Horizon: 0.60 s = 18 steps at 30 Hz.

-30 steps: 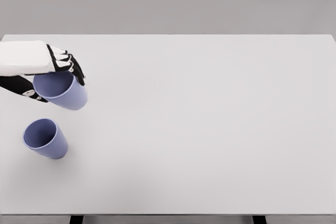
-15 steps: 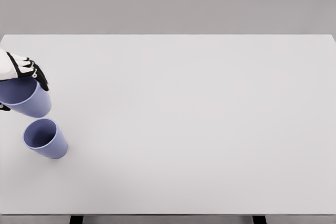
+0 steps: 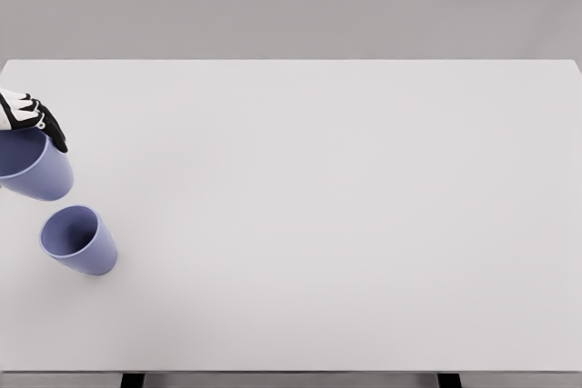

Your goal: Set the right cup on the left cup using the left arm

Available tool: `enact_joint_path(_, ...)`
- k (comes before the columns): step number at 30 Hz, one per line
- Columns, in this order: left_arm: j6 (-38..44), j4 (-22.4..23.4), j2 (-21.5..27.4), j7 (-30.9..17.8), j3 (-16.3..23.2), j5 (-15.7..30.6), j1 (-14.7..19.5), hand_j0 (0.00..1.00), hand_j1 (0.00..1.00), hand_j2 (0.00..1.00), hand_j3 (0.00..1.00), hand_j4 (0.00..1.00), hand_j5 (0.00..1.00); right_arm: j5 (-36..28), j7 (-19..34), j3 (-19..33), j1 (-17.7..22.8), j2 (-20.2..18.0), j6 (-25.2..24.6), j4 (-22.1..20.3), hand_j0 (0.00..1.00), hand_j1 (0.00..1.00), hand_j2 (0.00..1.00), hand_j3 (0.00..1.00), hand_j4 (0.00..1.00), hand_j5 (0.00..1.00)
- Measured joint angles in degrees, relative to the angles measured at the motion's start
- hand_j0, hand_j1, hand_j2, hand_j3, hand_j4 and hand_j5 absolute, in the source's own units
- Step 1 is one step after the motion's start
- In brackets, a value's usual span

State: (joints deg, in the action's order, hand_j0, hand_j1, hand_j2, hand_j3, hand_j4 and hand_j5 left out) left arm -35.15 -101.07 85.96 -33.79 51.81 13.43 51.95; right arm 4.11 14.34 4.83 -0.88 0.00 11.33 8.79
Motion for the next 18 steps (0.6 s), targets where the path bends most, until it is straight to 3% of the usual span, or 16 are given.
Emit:
enact_joint_path(7, 0.0, 0.0, 1.9, 0.3, 0.0, 0.8, -0.2, 0.45, 0.45, 0.45, 0.45, 0.45, 0.45, 0.0, 0.0, 0.0, 0.0, 0.0, 0.0, 0.0, 1.00, 1.00, 1.00, 1.00, 1.00, 1.00)
enact_joint_path(18, 0.0, 0.0, -0.5, 1.6, 0.0, 1.0, -3.7, 0.45, 0.45, 0.45, 0.45, 0.45, 0.45, 0.0, 0.0, 0.0, 0.0, 0.0, 0.0, 0.0, 1.00, 1.00, 1.00, 1.00, 1.00, 1.00)
